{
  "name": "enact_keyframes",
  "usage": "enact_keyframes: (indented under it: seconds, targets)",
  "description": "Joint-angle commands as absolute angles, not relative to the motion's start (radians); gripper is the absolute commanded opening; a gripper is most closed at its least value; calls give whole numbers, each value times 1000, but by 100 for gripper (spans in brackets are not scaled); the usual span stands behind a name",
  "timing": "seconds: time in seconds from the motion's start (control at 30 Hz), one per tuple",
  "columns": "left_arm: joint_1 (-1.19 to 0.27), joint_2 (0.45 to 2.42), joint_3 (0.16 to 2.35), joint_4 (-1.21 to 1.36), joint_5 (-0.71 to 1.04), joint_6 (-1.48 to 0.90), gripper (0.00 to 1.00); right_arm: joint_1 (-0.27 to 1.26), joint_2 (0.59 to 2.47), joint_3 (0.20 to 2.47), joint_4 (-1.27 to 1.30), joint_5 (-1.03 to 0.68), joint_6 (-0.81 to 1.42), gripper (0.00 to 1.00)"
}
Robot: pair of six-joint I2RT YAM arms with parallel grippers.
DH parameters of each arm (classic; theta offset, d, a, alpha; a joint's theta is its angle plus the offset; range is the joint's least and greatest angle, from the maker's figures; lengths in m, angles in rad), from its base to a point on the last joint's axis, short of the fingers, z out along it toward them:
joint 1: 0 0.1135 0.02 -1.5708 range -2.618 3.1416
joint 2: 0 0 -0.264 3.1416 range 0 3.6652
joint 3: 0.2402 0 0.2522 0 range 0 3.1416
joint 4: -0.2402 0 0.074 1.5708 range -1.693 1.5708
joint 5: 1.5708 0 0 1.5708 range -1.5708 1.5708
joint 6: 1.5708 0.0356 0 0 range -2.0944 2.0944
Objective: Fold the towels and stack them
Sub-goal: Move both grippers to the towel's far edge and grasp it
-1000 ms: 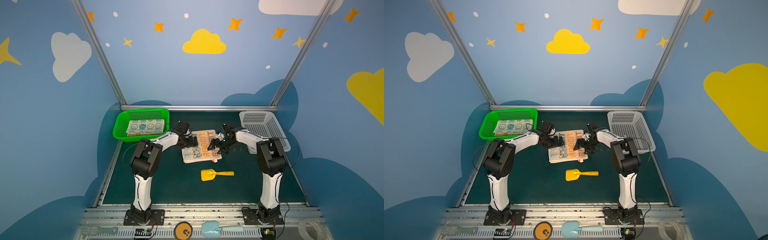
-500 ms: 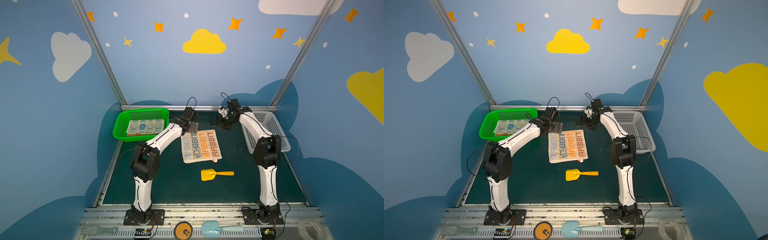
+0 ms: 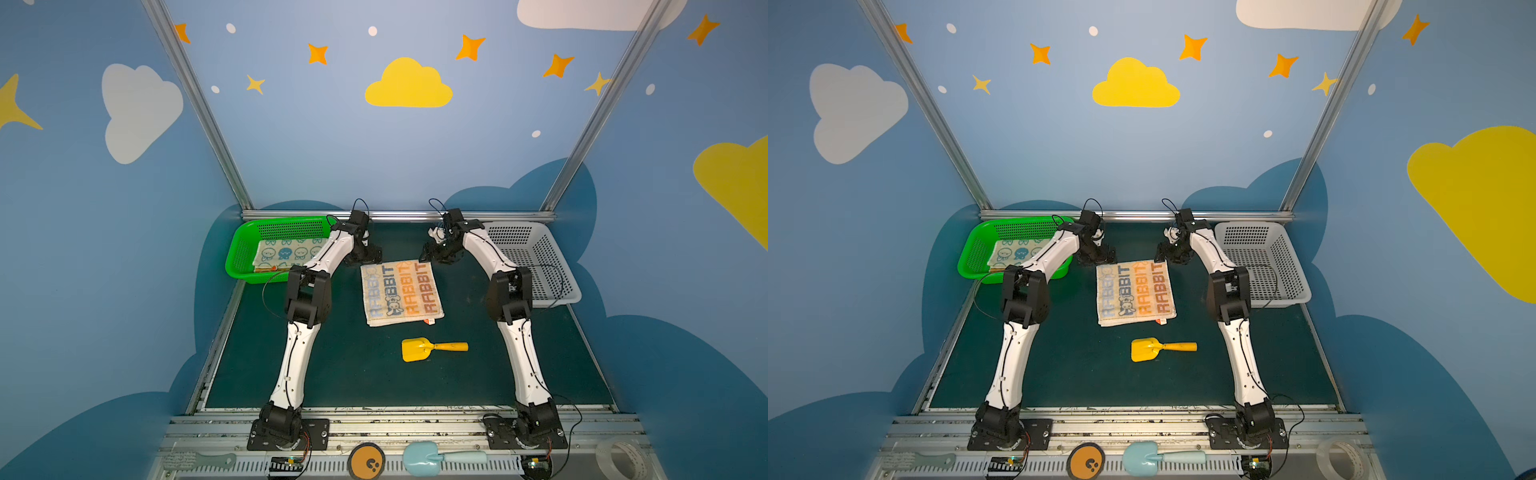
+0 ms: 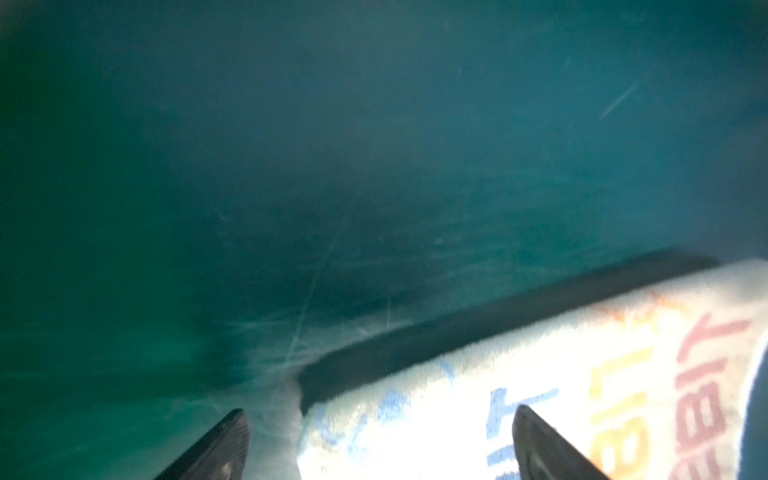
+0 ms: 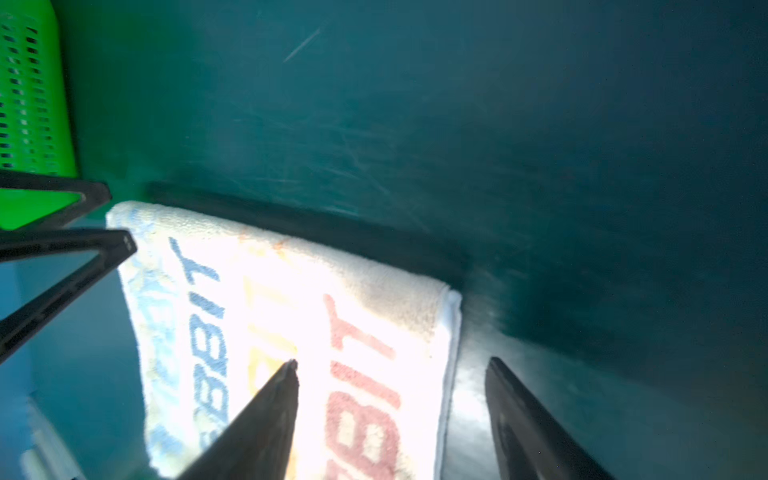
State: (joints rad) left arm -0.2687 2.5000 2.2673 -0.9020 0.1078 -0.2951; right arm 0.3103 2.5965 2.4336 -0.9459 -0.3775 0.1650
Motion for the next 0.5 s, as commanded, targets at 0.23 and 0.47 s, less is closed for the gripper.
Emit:
enact_keyframes:
  seconds: [0.23,0.47]
  targets:
    - [-240,2565,2322,-994,218,-278,84,303,2754,2605,-968,-360,154,55]
    - [-229,2577,2315,-985,190,-273,77,311,2765,2600,-961,-376,161,30]
